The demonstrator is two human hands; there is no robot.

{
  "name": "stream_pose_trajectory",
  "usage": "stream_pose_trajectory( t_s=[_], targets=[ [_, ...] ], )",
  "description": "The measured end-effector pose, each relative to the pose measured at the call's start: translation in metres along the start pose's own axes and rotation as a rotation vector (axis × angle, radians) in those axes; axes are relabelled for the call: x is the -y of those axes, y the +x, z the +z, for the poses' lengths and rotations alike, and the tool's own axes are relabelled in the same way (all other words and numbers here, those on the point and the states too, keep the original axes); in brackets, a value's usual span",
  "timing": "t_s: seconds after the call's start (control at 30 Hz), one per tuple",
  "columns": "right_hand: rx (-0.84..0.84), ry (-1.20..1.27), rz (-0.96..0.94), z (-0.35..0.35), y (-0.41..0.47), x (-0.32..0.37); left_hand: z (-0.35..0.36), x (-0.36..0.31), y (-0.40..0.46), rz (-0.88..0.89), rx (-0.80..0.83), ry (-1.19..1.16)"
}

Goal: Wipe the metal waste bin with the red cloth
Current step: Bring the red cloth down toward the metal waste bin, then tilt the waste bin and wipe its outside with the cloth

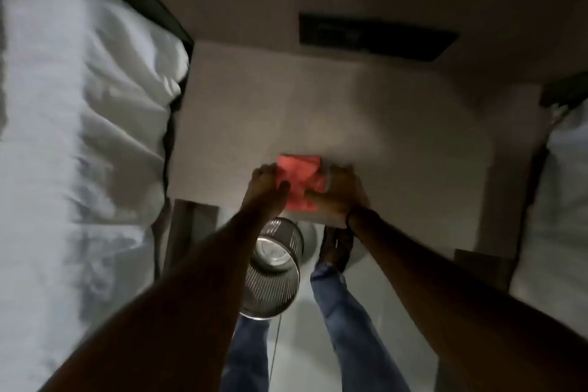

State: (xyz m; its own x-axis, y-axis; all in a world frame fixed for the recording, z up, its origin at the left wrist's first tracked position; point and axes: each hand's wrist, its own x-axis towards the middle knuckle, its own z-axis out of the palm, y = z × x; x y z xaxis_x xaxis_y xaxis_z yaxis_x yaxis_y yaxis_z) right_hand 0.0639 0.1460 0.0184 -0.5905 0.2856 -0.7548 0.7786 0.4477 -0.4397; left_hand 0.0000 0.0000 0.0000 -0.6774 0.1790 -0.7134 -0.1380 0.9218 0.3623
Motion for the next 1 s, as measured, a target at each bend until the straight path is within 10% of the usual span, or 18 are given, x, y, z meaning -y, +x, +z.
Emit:
stream_pose_trajectory(
  t_s=[0.17,0.4,0.53,0.7,1.0],
  targets=[
    [-0.006,0.193,0.150,0.015,0.020,0.010,0.002,-0.020,-0.005,-0.261,-0.069,-0.422],
    [0.249,0.683,0.243,0.003,-0.042,-0.003,-0.022,-0.008,-0.070,-0.302,0.353,-0.919],
    [0.309,0.874,0.220,0.011,-0.077,-0.017,-0.016,-0.001,-0.089,-0.211,0.389,-0.865],
    [0.133,0.861,0.254,0.051,-0.095,-0.059,0.039,0.036,-0.104,-0.195,-0.047,-0.759],
    [-0.138,0.708,0.383,0.160,-0.101,-0.170,0.174,0.122,-0.090,-0.188,0.089,-0.480]
  ],
)
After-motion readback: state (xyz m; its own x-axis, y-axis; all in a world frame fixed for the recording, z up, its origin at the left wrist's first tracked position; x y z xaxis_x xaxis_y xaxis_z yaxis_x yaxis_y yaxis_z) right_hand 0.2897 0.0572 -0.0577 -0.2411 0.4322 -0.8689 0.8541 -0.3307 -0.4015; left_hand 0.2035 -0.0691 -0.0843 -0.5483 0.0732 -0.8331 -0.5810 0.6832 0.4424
